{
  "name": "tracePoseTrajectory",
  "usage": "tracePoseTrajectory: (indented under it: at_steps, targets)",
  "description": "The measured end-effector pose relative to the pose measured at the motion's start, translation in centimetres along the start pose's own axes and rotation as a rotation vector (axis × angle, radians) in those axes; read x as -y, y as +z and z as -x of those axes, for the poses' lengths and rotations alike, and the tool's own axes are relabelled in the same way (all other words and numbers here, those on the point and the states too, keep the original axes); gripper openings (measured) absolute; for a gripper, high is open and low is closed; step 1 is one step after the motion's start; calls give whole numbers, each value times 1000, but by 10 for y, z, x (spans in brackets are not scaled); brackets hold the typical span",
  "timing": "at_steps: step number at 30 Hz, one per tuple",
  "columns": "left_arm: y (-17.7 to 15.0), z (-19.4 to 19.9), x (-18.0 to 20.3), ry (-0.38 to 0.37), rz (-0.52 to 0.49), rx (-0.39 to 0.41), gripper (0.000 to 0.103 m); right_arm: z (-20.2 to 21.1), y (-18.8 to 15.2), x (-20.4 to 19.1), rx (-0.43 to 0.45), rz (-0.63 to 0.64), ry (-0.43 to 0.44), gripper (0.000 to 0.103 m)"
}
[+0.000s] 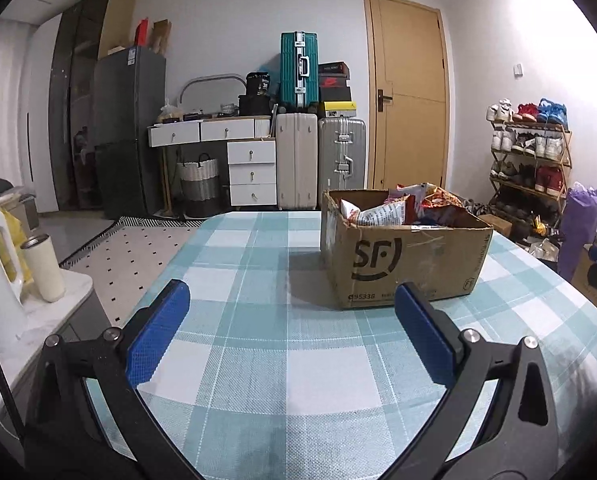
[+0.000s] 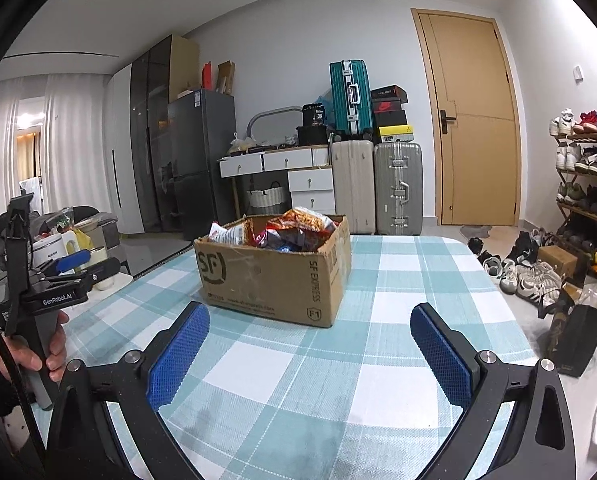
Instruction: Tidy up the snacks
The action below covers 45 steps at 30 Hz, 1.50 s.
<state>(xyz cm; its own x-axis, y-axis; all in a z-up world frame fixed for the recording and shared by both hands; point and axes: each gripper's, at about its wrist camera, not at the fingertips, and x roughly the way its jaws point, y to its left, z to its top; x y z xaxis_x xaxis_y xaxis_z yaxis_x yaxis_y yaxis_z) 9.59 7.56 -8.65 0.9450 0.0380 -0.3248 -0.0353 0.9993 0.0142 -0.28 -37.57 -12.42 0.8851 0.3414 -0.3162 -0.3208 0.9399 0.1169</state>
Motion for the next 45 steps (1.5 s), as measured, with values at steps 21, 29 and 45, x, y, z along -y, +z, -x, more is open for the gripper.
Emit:
tracePoseTrajectory:
  at_steps: [21,29,45]
  targets:
    - [-4,-2,-2,14,-3,13,102,-4,-9,-12,3,63,-32,103]
    - [-4,-3,-2,13,-2,14,102,-4,-9,-12,3,63,-32,103]
    - [-5,-5,-2,12,-2,14,102,-4,-9,-11,3,64,-32,103]
